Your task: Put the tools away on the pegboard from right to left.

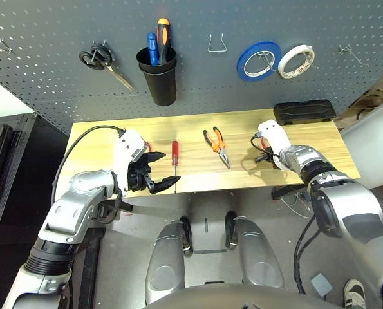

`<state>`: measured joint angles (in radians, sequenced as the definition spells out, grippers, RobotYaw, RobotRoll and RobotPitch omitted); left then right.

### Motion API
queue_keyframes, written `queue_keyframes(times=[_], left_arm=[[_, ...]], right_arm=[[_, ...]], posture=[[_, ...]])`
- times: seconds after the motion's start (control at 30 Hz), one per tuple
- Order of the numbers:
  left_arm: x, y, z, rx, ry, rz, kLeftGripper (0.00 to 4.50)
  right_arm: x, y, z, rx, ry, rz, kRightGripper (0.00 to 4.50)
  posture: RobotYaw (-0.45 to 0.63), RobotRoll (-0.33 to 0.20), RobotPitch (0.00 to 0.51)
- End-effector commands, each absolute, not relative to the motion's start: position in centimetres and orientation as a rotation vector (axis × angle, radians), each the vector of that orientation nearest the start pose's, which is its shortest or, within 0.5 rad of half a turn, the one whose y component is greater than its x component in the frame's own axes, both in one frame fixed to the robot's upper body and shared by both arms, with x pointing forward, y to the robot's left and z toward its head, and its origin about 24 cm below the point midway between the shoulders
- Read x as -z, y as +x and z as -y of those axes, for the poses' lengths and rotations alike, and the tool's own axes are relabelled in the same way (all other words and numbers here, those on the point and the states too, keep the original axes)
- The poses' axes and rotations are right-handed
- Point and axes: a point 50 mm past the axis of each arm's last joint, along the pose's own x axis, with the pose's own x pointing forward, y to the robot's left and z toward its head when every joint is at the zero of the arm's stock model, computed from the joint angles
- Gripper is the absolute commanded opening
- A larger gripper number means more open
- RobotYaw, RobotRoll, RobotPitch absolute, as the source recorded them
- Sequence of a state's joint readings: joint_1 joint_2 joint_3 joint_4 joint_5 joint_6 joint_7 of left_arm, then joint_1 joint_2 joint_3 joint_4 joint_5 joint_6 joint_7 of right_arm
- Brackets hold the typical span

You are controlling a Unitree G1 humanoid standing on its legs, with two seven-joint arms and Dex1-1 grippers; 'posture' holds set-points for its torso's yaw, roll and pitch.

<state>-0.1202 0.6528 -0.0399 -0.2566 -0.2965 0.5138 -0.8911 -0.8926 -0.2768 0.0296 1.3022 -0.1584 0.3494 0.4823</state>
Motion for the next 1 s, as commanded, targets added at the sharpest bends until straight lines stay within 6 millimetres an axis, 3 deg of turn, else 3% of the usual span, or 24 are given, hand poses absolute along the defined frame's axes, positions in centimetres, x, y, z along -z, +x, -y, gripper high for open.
queue_keyframes(times=[0.03, 0.1, 0.43, 1.0], left_arm=[[-9.9, 24.2, -19.3, 0.963, 0.264, -0.349, 4.5], [-10.0, 24.1, -19.2, 0.971, 0.264, -0.348, 4.5], [-10.6, 23.9, -19.0, 0.995, 0.27, -0.341, 4.5], [-11.2, 22.8, -18.9, 1.003, 0.266, -0.359, 4.5]], right_arm=[[-1.5, 35.5, 19.3, -0.381, -0.281, -0.841, 0.4], [-2.1, 35.9, 19.3, -0.394, -0.299, -0.814, 0.93], [-4.6, 37.1, 20.2, -0.4, -0.341, -0.733, 4.45], [-3.1, 36.5, 20.1, -0.359, -0.347, -0.777, 4.48]], posture=[[0.07, 0.0, 0.245], [0.07, 0.0, 0.249], [0.07, 0.0, 0.281], [0.1, 0.0, 0.327]])
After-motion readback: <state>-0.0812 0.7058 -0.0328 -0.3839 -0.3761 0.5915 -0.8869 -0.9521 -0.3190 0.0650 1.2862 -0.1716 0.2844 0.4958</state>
